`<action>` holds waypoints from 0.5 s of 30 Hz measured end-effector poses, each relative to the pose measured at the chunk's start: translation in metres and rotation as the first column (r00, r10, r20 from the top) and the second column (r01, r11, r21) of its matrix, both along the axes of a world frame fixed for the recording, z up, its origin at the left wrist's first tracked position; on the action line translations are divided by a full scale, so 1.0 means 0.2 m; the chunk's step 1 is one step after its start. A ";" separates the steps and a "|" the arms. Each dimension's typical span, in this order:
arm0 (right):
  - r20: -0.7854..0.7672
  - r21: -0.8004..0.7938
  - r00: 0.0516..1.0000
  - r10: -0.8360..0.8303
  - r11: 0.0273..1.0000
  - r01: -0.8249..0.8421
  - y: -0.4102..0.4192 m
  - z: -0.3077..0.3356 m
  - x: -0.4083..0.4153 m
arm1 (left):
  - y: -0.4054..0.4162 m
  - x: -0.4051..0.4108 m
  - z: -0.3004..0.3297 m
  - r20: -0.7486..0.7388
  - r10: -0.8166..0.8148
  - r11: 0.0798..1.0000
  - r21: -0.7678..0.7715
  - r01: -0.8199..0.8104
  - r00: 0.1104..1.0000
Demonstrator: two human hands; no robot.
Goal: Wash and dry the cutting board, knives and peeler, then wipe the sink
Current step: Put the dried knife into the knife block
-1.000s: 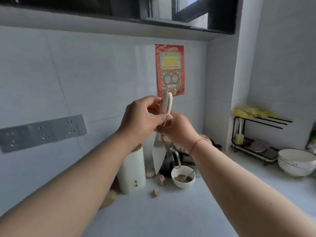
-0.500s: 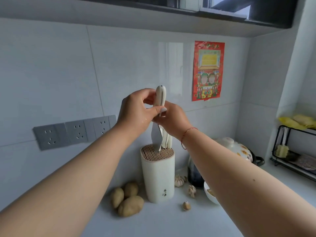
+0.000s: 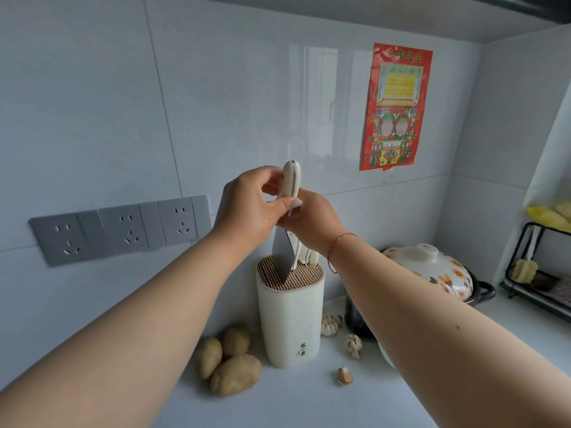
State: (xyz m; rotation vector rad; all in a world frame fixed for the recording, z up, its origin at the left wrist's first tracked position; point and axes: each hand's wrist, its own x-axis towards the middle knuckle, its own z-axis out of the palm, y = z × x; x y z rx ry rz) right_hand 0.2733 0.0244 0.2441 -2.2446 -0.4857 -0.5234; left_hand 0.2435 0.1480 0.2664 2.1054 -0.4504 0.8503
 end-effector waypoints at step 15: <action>0.017 0.011 0.999 -0.044 0.999 0.044 -0.05 -0.24 0.12 | 0.01 0.27 -0.38 -0.248 0.038 0.999 0.048 -0.026 0.968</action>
